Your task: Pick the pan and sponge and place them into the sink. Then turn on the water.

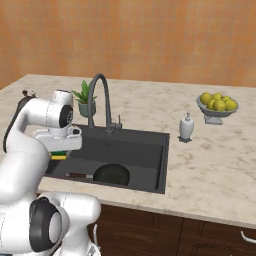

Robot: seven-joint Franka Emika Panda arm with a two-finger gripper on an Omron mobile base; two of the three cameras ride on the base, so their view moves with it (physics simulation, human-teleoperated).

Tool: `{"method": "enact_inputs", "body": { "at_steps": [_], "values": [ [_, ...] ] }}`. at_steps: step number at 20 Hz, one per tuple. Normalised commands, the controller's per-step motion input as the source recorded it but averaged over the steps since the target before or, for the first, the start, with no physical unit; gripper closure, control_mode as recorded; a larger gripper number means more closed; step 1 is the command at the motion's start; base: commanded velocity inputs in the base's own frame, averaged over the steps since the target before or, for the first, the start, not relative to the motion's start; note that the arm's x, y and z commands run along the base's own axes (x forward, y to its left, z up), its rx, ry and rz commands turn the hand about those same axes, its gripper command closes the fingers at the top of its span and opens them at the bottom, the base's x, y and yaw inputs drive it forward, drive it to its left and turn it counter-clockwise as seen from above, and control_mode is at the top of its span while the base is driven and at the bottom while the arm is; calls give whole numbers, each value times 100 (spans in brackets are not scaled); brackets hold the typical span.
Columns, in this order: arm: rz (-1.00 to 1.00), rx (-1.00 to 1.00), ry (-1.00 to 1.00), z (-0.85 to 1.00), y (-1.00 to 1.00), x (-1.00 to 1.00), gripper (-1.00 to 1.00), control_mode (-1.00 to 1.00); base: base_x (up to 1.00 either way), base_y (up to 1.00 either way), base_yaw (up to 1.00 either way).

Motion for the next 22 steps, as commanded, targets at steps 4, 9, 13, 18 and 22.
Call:
{"method": "enact_inputs", "body": {
  "at_steps": [4, 9, 13, 18, 22],
  "values": [
    [-17, 4, 17, -18, -100, 78, 100, -100, 0, 0, 0],
    [-15, 3, 11, -30, -100, 55, 100, -100, 0, 0, 0],
    [-11, -4, 2, -68, -75, 43, 100, -100, 0, 0, 0],
    [-1, -10, 0, -95, -28, 55, 100, -100, 0, 0, 0],
    [0, -3, 0, -61, -16, 56, 100, -100, 0, 0, 0]
  ]
}}
